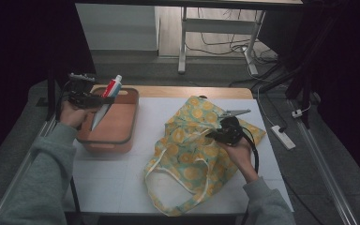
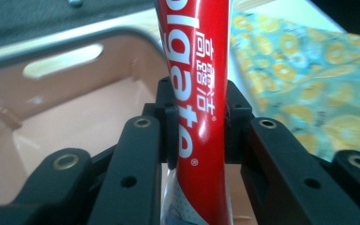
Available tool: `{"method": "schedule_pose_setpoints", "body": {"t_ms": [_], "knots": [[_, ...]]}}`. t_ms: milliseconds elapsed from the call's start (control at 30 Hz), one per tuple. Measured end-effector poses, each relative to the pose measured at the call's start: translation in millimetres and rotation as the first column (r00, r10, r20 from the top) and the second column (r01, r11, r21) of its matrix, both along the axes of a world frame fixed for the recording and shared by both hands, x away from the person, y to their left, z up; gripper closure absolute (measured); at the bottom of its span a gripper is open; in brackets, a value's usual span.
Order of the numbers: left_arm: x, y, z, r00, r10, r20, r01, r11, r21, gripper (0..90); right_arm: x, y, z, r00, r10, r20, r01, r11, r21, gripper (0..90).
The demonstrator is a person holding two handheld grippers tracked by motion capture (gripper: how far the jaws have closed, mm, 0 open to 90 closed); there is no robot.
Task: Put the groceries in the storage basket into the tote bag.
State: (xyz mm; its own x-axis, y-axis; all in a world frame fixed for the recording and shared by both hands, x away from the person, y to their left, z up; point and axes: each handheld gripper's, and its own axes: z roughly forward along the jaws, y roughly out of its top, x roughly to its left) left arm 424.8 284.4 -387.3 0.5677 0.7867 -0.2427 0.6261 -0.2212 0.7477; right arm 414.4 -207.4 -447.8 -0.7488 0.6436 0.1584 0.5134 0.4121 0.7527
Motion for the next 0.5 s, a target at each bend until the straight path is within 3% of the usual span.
{"method": "schedule_pose_setpoints", "body": {"t_ms": [67,133,233,500], "knots": [[-11.4,-8.6,9.1,0.9986,-0.046,0.027,0.046,0.9989,-0.010,73.5,0.0,-0.1,0.1,1.0000,-0.002,-0.001,0.002,1.000,0.001,88.2],[-15.2,-11.8,11.7,0.9975,-0.062,0.035,0.062,0.9980,-0.011,73.5,0.1,-0.3,0.1,1.0000,-0.002,0.002,0.002,1.000,0.001,88.2],[-30.4,-24.2,20.6,0.9911,-0.112,0.073,0.112,0.9937,-0.002,73.5,-0.6,-0.5,0.9,1.0000,-0.003,0.002,0.003,1.000,0.002,88.2],[-47.8,-42.0,23.6,0.9784,-0.181,0.100,0.183,0.9830,-0.013,73.5,-1.0,-1.7,2.0,1.0000,-0.006,0.003,0.006,1.000,0.003,88.2]]}}
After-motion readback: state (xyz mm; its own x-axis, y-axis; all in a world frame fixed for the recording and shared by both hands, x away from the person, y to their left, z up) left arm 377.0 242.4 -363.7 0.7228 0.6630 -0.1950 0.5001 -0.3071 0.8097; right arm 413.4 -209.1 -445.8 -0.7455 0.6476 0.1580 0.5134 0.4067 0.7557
